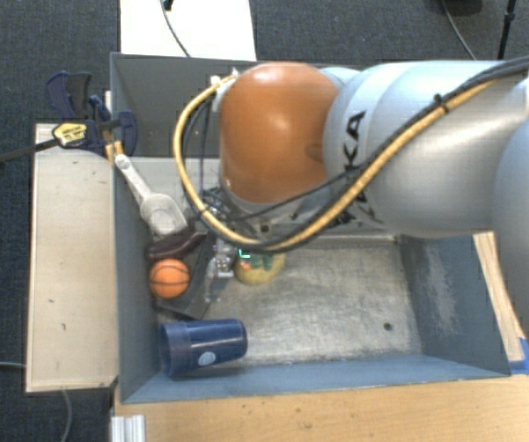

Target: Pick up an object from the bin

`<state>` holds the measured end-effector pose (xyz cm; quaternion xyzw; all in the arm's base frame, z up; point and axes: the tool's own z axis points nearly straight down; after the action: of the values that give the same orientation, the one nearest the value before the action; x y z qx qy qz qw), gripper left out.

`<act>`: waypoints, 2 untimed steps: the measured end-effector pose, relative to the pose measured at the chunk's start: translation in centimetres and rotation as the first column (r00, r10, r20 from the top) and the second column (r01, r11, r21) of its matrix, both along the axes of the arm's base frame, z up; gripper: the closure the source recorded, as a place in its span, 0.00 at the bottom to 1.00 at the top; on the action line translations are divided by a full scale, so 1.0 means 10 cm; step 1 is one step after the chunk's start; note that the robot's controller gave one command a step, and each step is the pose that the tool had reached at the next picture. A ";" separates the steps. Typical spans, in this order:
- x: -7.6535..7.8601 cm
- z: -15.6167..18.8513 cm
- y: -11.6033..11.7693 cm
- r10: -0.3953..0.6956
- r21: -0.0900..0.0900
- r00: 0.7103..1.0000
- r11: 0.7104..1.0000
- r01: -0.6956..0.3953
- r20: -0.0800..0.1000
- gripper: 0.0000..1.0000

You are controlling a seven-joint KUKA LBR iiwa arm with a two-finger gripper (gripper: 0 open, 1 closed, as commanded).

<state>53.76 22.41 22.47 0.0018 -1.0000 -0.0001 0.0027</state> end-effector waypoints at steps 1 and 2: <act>0.02 0.05 -0.01 -0.005 0.002 1.000 1.000 0.005 0.008 0.00; 0.04 -0.19 0.04 0.072 0.002 0.997 0.997 -0.072 0.014 0.00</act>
Offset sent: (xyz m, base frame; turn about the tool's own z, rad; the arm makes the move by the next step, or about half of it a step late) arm 0.0042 0.0203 -0.1098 -0.3200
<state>54.18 22.80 20.58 0.0380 -0.9993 -0.0014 -0.0044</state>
